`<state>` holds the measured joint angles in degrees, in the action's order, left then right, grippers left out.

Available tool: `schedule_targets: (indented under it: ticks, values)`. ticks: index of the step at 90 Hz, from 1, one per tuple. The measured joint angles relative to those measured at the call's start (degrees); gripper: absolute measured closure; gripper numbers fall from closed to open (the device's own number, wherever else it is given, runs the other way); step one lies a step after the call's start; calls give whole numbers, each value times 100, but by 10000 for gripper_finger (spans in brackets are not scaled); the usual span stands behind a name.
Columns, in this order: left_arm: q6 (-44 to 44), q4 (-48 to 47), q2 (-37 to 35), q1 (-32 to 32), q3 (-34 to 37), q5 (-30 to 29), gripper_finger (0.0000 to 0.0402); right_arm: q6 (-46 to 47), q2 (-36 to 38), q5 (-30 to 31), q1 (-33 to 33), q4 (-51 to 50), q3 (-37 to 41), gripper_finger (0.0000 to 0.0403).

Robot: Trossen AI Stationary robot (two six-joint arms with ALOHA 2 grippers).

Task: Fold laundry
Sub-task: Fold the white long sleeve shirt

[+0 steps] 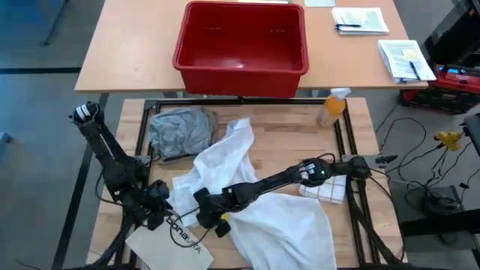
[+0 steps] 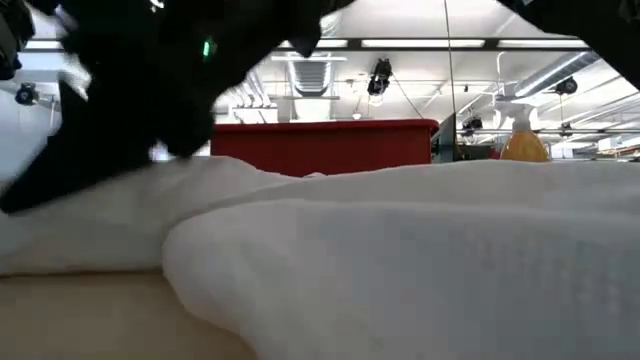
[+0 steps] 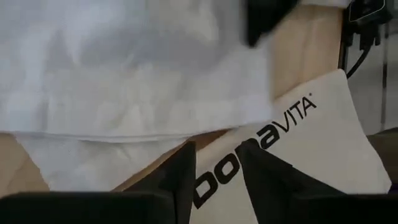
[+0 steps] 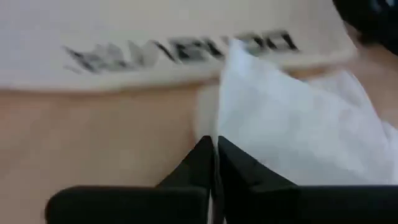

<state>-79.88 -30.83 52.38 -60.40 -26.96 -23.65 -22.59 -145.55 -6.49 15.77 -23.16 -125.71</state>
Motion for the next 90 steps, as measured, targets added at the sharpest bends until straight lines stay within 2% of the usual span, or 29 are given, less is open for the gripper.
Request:
schedule_targets:
  ticks: [9,20,33,41,54,75,82,90]
  values:
    - [-13,-2,2,2,0,6,285,-62,39,-350,119,-20,-20,402]
    - [-132,-2,2,13,0,8,286,-136,92,-414,219,-33,-55,403]
    - [-954,-175,2,70,13,-10,290,-34,115,-425,245,-26,-72,403]
    - [-1213,-249,15,113,40,-103,279,49,126,-402,239,-69,-65,403]
    - [-1610,-532,42,348,174,-126,213,53,187,-370,235,-36,-65,403]
    - [-2411,-604,46,710,733,-58,59,105,187,-399,236,-59,-65,403]
    - [-2557,-548,41,791,853,3,36,117,187,-399,236,-98,-65,403]
    - [-2629,-528,-5,820,878,-71,33,223,187,-403,236,-94,-65,403]
